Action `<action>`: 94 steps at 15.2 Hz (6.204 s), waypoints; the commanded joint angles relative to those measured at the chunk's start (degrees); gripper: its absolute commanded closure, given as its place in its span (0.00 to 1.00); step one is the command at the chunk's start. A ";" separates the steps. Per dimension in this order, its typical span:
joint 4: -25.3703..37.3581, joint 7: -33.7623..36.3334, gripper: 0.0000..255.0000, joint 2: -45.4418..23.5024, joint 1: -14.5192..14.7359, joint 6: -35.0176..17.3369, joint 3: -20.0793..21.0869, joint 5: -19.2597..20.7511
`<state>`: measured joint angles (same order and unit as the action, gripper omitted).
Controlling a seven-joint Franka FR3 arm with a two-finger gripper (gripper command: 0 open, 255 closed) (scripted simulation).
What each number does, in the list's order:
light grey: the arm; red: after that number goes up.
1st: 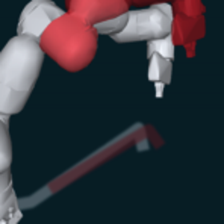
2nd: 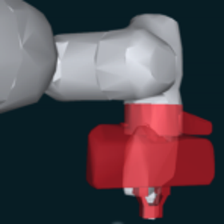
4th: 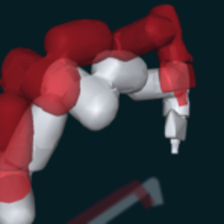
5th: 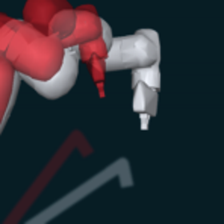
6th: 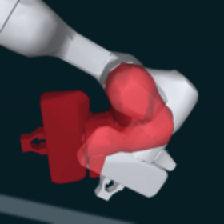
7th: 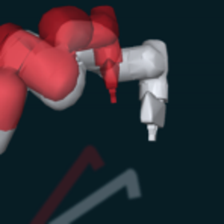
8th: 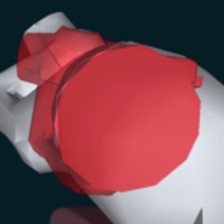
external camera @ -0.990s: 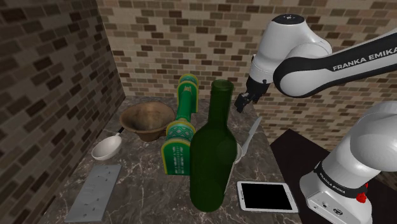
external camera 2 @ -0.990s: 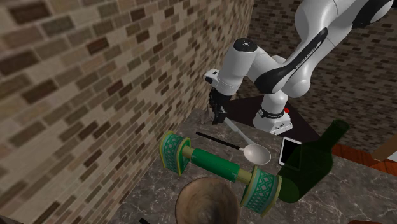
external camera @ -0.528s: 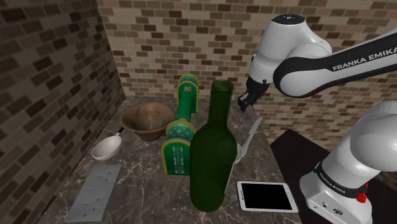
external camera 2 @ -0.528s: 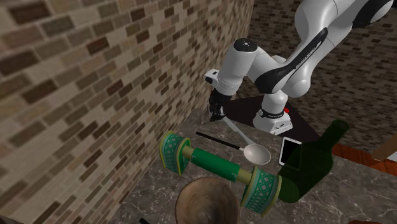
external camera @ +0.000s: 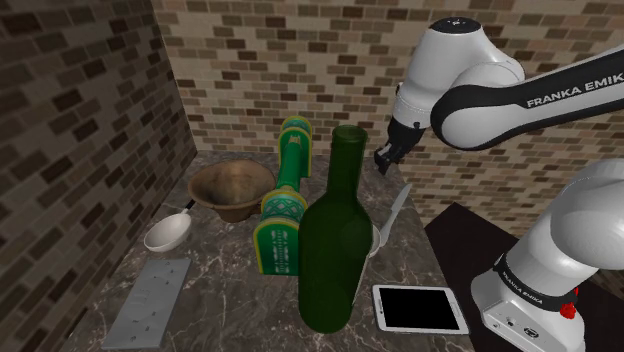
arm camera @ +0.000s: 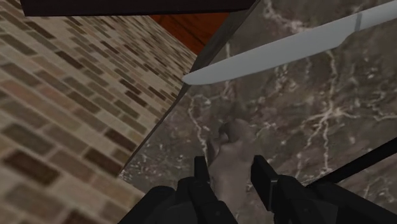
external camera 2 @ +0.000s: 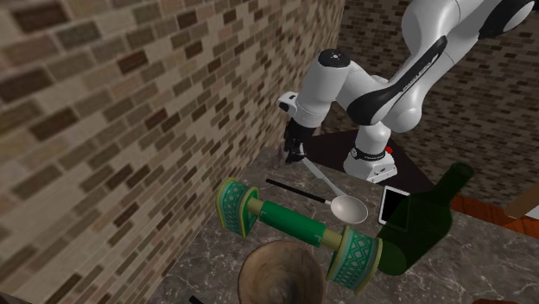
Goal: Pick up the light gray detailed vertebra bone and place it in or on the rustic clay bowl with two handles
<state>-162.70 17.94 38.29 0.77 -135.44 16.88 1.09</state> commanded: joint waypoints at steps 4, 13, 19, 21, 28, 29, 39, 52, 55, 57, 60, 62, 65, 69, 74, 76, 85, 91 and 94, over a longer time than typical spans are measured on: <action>2.46 -1.02 1.00 2.10 0.23 4.52 -0.93 -0.13; 6.59 -2.18 1.00 4.44 0.41 10.89 -1.98 -0.17; 3.23 15.81 0.00 4.22 -2.74 12.35 10.30 1.13; 2.21 16.01 0.00 3.31 -3.21 10.39 10.51 1.41; 0.09 16.60 0.00 0.88 -4.51 5.73 11.09 2.28; 0.09 16.60 0.00 0.87 -4.51 5.73 11.09 2.29; 0.16 16.68 1.00 0.64 -4.63 5.56 11.17 2.36; 4.65 13.77 1.00 4.86 -3.67 13.99 8.61 1.93; 6.38 12.96 1.00 5.79 -3.60 16.55 7.93 1.97; 7.59 12.44 1.00 6.31 -3.58 18.21 7.51 2.02; 9.48 11.72 1.00 6.94 -3.61 20.64 6.91 2.14; 10.79 11.26 1.00 7.27 -3.66 22.22 6.54 2.23; 12.83 10.59 1.00 7.64 -3.77 24.53 6.03 2.39; 15.67 9.75 1.00 7.91 -3.98 27.51 5.41 2.64; 19.41 8.77 1.00 7.91 -4.30 31.12 4.73 2.98; 20.97 8.40 1.00 7.82 -4.45 32.53 4.49 3.12; 33.88 19.10 1.00 -5.29 -6.19 33.86 15.84 1.83; 45.92 28.49 1.00 -17.43 -9.20 36.15 25.67 5.01; 52.97 34.27 1.00 -25.17 -10.79 38.26 31.46 8.93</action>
<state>-112.10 50.75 15.24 -9.55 -98.24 46.90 8.86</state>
